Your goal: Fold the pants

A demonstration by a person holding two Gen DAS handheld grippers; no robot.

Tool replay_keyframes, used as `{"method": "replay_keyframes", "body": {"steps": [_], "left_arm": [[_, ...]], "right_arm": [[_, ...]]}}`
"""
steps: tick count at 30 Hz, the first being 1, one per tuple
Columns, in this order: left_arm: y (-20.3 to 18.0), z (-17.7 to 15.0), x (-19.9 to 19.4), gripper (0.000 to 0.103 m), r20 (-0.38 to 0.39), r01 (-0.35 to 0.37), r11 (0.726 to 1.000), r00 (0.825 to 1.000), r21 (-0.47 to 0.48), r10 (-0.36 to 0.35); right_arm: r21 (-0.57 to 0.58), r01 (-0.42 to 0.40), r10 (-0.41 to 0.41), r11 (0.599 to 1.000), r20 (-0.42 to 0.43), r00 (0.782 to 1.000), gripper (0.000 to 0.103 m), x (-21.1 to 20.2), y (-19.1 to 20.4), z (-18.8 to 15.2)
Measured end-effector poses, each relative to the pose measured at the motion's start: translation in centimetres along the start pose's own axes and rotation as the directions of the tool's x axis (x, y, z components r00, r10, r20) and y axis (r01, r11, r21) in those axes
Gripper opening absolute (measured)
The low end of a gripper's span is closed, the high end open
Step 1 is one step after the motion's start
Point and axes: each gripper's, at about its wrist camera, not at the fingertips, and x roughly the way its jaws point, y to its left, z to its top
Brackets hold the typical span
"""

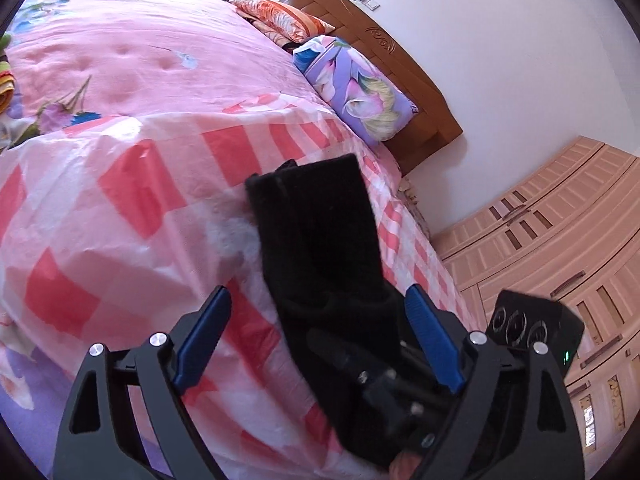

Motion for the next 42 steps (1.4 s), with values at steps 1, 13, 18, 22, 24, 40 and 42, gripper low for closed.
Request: {"method": "replay_keyframes", "body": {"steps": [1,13,18,22,24,40,42], "left_arm": [[0.2,0.6,1.0,0.091,-0.02,0.007,1.0,1.0,-0.013,-0.007],[0.6,4.1,4.1,0.026,-0.13,-0.072,0.996,0.988,0.05,0.078],[-1.3,5.1,4.2,0.023,-0.256,0.091,0.99,0.965,0.107,-0.061],[-3.4,5.6,5.3,0.019,-0.341,0.14,0.975,0.937,0.175,-0.073],[-3.2,6.1,5.9,0.019,-0.357,0.127,0.98,0.932,0.156,-0.065],[-9.0,-0.6,-0.7,0.073,-0.064,0.268,0.936,0.963,0.227,-0.261],[-10.3,-2.4,-1.2,0.073,-0.021,0.24,0.933,0.97,0.27,-0.243]], "right_arm": [[-0.014,0.009,-0.009,1.0,0.002,1.0,0.024,0.0,0.3,-0.1],[-0.248,0.282,-0.265,0.927,0.098,0.959,0.089,-1.4,4.2,-0.8],[-0.364,0.329,-0.308,0.872,0.115,0.944,0.088,-1.4,6.3,-0.7],[-0.336,0.358,-0.342,0.871,0.109,0.934,0.082,-0.3,6.3,0.0],[-0.308,0.421,-0.41,0.853,0.103,0.906,0.061,0.4,5.7,0.7],[0.219,0.062,-0.14,0.974,0.361,0.922,0.023,-14.6,-5.0,-3.3],[0.293,0.025,-0.151,0.956,0.415,0.897,0.021,-17.2,-6.7,-5.0]]}}
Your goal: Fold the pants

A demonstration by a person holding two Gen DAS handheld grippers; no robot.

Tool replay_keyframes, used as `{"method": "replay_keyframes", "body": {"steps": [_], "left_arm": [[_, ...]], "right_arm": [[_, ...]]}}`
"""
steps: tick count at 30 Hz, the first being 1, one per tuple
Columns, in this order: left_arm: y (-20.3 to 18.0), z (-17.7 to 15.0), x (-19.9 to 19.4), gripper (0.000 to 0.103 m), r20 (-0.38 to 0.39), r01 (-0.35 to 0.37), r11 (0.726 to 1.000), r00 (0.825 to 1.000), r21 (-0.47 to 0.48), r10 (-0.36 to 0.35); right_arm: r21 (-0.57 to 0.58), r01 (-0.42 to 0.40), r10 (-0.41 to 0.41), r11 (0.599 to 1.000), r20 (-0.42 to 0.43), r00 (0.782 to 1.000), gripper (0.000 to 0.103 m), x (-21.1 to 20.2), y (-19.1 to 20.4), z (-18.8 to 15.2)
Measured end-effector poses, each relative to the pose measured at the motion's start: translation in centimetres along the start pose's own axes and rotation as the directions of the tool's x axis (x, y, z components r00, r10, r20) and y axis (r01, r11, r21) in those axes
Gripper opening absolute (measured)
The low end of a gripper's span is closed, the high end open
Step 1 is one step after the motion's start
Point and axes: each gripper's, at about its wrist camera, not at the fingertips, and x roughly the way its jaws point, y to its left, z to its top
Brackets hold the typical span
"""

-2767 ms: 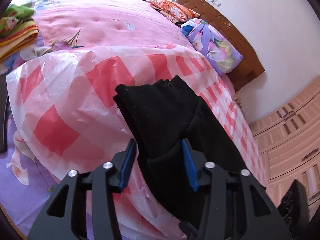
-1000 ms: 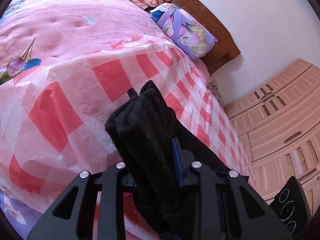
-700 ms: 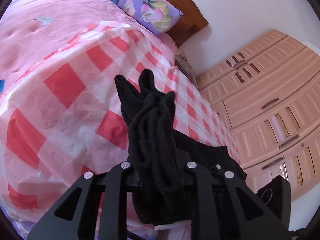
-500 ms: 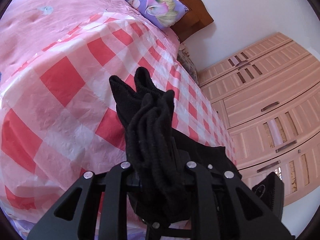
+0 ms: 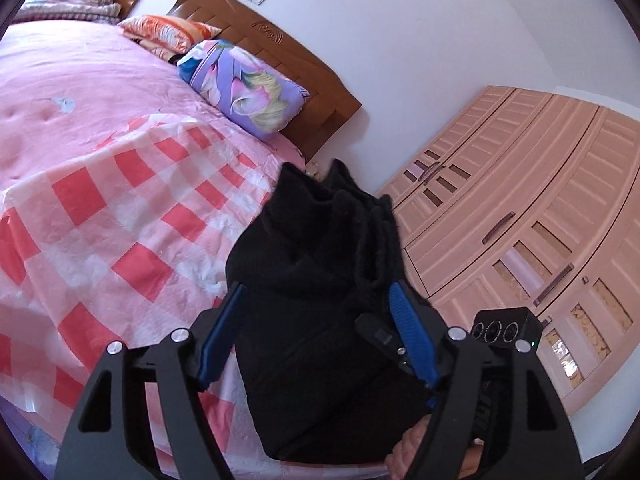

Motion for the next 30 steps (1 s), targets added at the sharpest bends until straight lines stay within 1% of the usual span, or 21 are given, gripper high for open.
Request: {"method": "replay_keyframes", "body": {"steps": [2,4,6,8,10,12,13,14,15,16,17,18,19,20,21,22,24,25,27,29,30], "left_arm": [[-1.3,-1.4,-0.3,0.073,0.046,-0.005,0.999,0.999,0.032,0.003],[-2.2,-3.1,-0.2,0.073,0.044,0.009,0.999,0.999,0.048,-0.011],[-3.5,-5.1,0.6,0.073,-0.002,0.021,0.995,1.0,0.095,-0.021],[-5.7,-7.9,1.9,0.073,-0.074,0.007,0.981,0.997,0.196,0.007],[-8.2,-11.1,3.1,0.073,-0.135,0.006,0.942,0.99,0.336,0.042],[-10.4,-14.5,4.4,0.074,-0.158,-0.021,0.878,0.981,0.479,0.11],[-11.3,-16.2,5.5,0.074,-0.165,-0.046,0.836,0.973,0.547,0.161],[-11.8,-17.7,6.6,0.074,-0.167,-0.069,0.792,0.963,0.607,0.212],[-12.0,-18.8,7.6,0.074,-0.16,-0.097,0.748,0.951,0.656,0.264],[-12.3,-20.0,8.7,0.079,-0.123,-0.15,0.683,0.935,0.715,0.334],[-12.7,-21.2,9.4,0.08,-0.06,-0.204,0.597,0.918,0.776,0.392],[-12.9,-21.7,9.8,0.084,-0.038,-0.219,0.558,0.91,0.801,0.412],[-13.1,-22.3,10.1,0.086,-0.02,-0.227,0.512,0.902,0.829,0.431],[-13.1,-22.4,10.2,0.087,-0.012,-0.229,0.493,0.899,0.84,0.438],[-12.9,-22.4,10.1,0.087,-0.013,-0.227,0.48,0.895,0.847,0.445],[-12.8,-22.3,10.0,0.087,-0.017,-0.225,0.48,0.894,0.848,0.448],[-12.4,-22.0,9.7,0.087,-0.017,-0.236,0.489,0.889,0.84,0.458],[-12.0,-21.7,9.7,0.087,-0.01,-0.251,0.489,0.883,0.836,0.47],[-11.7,-21.6,9.7,0.087,0.004,-0.273,0.482,0.873,0.833,0.488],[-11.3,-21.0,10.0,0.087,0.007,-0.279,0.489,0.874,0.826,0.486],[-11.5,-21.0,10.1,0.086,0.005,-0.276,0.493,0.876,0.825,0.482]], "right_arm": [[0.085,-0.016,0.011,0.996,0.058,0.998,0.021,-2.5,-2.3,0.5],[0.142,-0.014,-0.002,0.99,0.118,0.993,0.021,-5.9,-4.3,0.2],[0.186,-0.008,-0.028,0.983,0.189,0.982,0.021,-10.2,-6.2,-0.5],[0.233,0.011,-0.069,0.972,0.243,0.968,0.021,-14.2,-8.5,-1.9],[0.286,0.042,-0.117,0.957,0.25,0.961,0.021,-16.9,-10.9,-3.8],[0.305,0.105,-0.171,0.947,0.199,0.965,0.021,-18.0,-13.6,-6.3],[0.324,0.157,-0.208,0.933,0.132,0.969,0.022,-17.8,-15.4,-7.7],[0.357,0.18,-0.221,0.917,0.077,0.972,0.018,-16.7,-16.9,-8.7],[0.339,0.165,-0.203,0.926,0.082,0.976,0.021,-16.6,-17.4,-9.2],[0.297,0.171,-0.204,0.939,0.085,0.975,0.041,-16.6,-16.9,-9.0],[0.28,0.163,-0.187,0.946,0.062,0.98,0.051,-16.5,-16.3,-8.5],[0.283,0.12,-0.144,0.951,0.064,0.987,0.075,-16.4,-16.0,-8.3],[0.288,0.059,-0.087,0.956,0.086,0.993,0.086,-16.6,-15.6,-8.1],[0.291,0.049,-0.08,0.955,0.095,0.992,0.086,-16.8,-15.3,-8.1],[0.303,0.059,-0.092,0.951,0.096,0.991,0.086,-16.9,-15.4,-8.2],[0.322,0.055,-0.091,0.945,0.098,0.991,0.083,-17.2,-15.6,-8.3],[0.387,-0.005,-0.053,0.922,0.14,0.989,0.078,-18.3,-16.8,-8.6],[0.419,-0.027,-0.044,0.908,0.16,0.986,0.076,-19.1,-17.4,-8.9],[0.509,-0.094,-0.021,0.856,0.215,0.976,0.076,-19.7,-19.4,-8.6],[0.56,-0.103,-0.031,0.822,0.225,0.974,0.076,-20.2,-20.1,-8.3],[0.572,-0.096,-0.043,0.815,0.224,0.974,0.076,-20.1,-20.2,-8.1]]}}
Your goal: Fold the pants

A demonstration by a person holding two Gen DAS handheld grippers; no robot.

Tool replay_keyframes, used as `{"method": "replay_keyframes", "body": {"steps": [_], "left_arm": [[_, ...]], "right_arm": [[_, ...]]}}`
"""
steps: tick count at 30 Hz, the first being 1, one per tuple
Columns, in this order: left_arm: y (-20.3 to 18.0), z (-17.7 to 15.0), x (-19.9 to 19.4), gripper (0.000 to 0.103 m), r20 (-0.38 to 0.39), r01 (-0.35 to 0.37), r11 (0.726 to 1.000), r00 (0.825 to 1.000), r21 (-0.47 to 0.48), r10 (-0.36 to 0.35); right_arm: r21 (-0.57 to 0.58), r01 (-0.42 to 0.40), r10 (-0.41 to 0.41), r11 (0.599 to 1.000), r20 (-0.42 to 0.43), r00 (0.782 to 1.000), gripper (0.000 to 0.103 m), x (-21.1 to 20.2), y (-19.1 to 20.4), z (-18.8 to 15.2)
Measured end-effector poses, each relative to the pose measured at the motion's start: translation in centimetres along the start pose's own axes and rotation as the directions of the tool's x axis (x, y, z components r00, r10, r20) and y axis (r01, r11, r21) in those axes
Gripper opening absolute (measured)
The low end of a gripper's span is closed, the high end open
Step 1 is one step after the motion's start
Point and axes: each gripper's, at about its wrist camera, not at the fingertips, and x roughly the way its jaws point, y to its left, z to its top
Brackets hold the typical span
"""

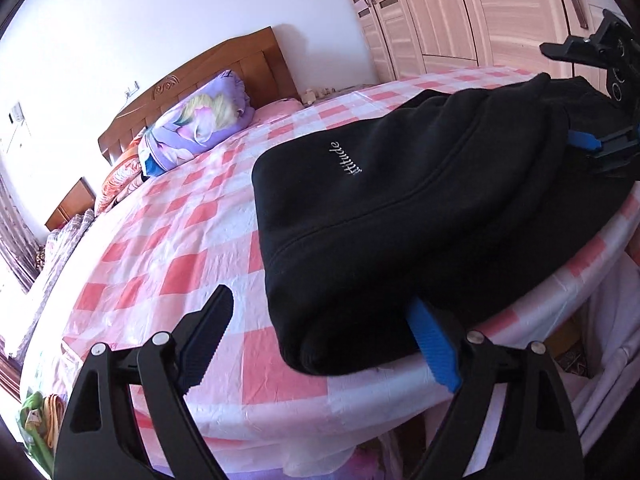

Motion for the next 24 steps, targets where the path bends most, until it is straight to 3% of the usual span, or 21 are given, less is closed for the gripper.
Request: {"method": "replay_keyframes", "body": {"steps": [3,5,6,8,9,10,12,14,16,19,21,22,24], "left_arm": [[-0.8,0.9,0.3,0.086,0.026,-0.009,0.999,1.0,0.052,0.007],[-1.6,1.2,0.7,0.086,0.025,-0.011,0.995,1.0,0.101,0.009],[-1.7,1.3,1.0,0.082,0.021,-0.017,0.993,1.0,0.114,0.015],[-0.8,1.5,1.7,0.062,0.014,0.013,0.998,1.0,0.057,-0.014],[0.0,1.6,1.9,0.044,0.007,0.009,1.0,1.0,0.017,-0.009],[0.9,1.7,2.1,0.036,0.005,0.015,1.0,1.0,-0.026,-0.015],[2.4,1.5,1.9,0.031,0.02,0.063,0.992,0.998,-0.112,-0.061],[3.6,1.1,1.4,0.029,0.034,0.088,0.982,0.996,-0.167,-0.084],[3.7,0.7,1.0,0.029,0.034,0.071,0.986,0.997,-0.152,-0.066],[2.5,0.2,0.9,0.031,0.017,0.03,0.996,0.999,-0.087,-0.029],[1.4,-0.2,1.2,0.035,-0.002,-0.024,1.0,1.0,-0.019,0.024],[0.9,-0.2,1.4,0.036,-0.01,-0.048,0.999,0.999,0.005,0.048],[0.6,-0.3,1.7,0.037,-0.022,-0.068,0.997,0.997,0.022,0.069]], "right_arm": [[0.068,0.058,-0.058,0.996,-0.007,0.998,0.074,0.8,-0.2,0.6],[0.09,0.099,-0.097,0.991,-0.019,0.995,0.06,1.4,-0.4,0.7],[0.08,0.132,-0.13,0.988,-0.02,0.991,0.039,1.6,-0.5,0.8],[-0.011,0.192,-0.192,0.981,0.003,0.981,0.032,1.5,0.4,1.5],[-0.102,0.221,-0.221,0.97,0.018,0.975,0.03,1.7,1.6,1.7],[-0.212,0.242,-0.238,0.947,0.044,0.97,0.028,1.9,3.3,1.6],[-0.437,0.263,-0.242,0.86,0.106,0.965,0.027,2.1,7.3,0.8],[-0.57,0.263,-0.213,0.778,0.155,0.965,0.026,1.4,10.0,-0.8],[-0.605,0.277,-0.216,0.746,0.173,0.961,0.024,0.4,10.0,-2.1],[-0.536,0.33,-0.318,0.777,0.119,0.941,0.028,-0.7,5.4,-3.6],[-0.388,0.348,-0.391,0.853,-0.035,0.92,0.033,-0.4,0.2,-3.1],[-0.384,0.314,-0.348,0.868,-0.019,0.937,0.047,-1.2,0.0,-2.9],[-0.421,0.412,-0.427,0.808,0.065,0.902,0.07,-2.7,1.1,-2.6]]}}
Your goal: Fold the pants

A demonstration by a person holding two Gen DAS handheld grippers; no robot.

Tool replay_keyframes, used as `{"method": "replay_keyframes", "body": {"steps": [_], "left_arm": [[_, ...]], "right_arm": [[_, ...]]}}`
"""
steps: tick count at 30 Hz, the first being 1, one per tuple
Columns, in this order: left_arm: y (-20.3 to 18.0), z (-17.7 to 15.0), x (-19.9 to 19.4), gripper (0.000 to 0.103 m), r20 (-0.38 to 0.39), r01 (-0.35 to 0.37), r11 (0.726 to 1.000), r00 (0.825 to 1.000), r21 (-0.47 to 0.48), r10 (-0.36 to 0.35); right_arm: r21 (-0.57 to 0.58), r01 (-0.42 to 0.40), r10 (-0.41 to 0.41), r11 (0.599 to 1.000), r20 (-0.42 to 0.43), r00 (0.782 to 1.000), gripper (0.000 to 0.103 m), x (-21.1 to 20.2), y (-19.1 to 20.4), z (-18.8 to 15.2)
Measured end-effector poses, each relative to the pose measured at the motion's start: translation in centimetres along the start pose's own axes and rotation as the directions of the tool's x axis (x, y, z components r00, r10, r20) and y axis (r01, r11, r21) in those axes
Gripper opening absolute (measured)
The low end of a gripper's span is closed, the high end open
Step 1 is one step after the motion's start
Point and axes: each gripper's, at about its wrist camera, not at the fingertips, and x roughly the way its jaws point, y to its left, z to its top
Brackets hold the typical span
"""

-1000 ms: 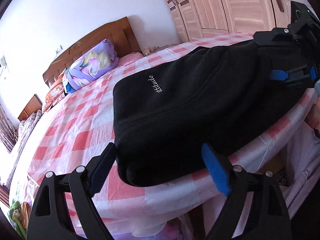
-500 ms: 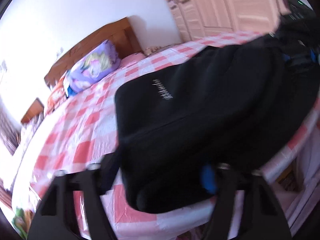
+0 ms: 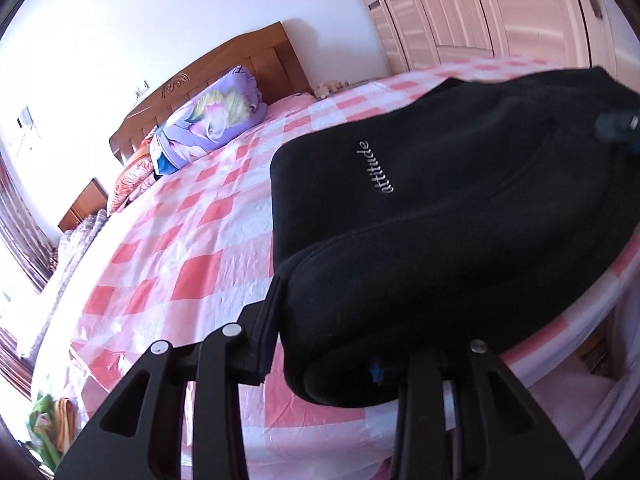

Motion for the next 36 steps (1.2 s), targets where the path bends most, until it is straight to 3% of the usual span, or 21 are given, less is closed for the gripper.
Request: {"method": "replay_keyframes", "body": {"steps": [2,4,6,11,13,15,17,21,26,28,31,34,36], "left_arm": [[0.5,-0.1,0.0,0.039,-0.008,0.018,0.999,1.0,-0.035,-0.018],[1.3,-0.2,0.1,0.049,-0.011,0.017,0.997,1.0,-0.074,-0.018],[1.6,-0.3,0.1,0.053,-0.01,0.015,0.994,1.0,-0.105,-0.016],[1.9,-0.1,0.2,0.061,-0.013,-0.015,0.992,1.0,-0.124,0.013],[2.0,0.0,0.3,0.061,-0.013,-0.016,0.992,1.0,-0.128,0.015],[2.1,-0.1,0.3,0.062,-0.014,-0.014,0.991,1.0,-0.132,0.012],[2.2,-0.1,0.4,0.063,-0.012,-0.011,0.99,1.0,-0.138,0.009],[2.5,-0.4,0.5,0.064,-0.002,0.006,0.986,1.0,-0.167,-0.006],[2.8,-0.3,0.7,0.066,-0.009,0.02,0.982,1.0,-0.188,-0.022],[2.6,-0.3,0.7,0.066,-0.012,0.01,0.985,1.0,-0.175,-0.012],[2.3,-0.2,0.6,0.066,-0.014,-0.008,0.988,1.0,-0.157,0.006],[2.3,-0.2,0.7,0.07,-0.01,-0.014,0.987,1.0,-0.163,0.013],[2.6,-0.4,0.9,0.071,-0.006,0.001,0.983,1.0,-0.184,-0.002]], "right_arm": [[0.023,0.003,-0.004,1.0,0.066,0.998,0.073,-2.1,-0.7,0.2],[0.064,0.031,-0.038,0.997,0.113,0.993,0.073,-4.1,-1.7,0.2],[0.042,-0.015,0.01,0.999,0.116,0.993,0.072,-4.9,-0.9,0.0],[-0.072,-0.163,0.164,0.984,0.015,0.986,0.067,-3.6,3.3,0.4],[-0.034,-0.161,0.159,0.986,-0.055,0.986,0.067,-1.6,3.2,0.4],[0.108,-0.168,0.181,0.98,-0.125,0.976,0.067,-0.1,1.4,-0.2],[0.209,-0.19,0.213,0.959,-0.093,0.973,0.066,-0.4,-0.6,-0.3],[0.22,-0.147,0.154,0.964,-0.012,0.988,0.066,-2.2,-2.4,1.7],[0.219,-0.208,0.241,0.953,-0.14,0.96,0.066,2.4,-4.4,7.0],[0.218,-0.215,0.255,0.952,-0.177,0.951,0.047,4.4,-4.9,8.7],[0.151,-0.135,0.175,0.979,-0.289,0.941,0.035,7.0,-4.3,9.6],[0.096,-0.144,0.168,0.985,-0.329,0.929,0.035,7.2,-3.6,8.3],[0.05,-0.142,0.15,0.989,-0.31,0.939,0.032,7.0,-3.0,7.8]]}}
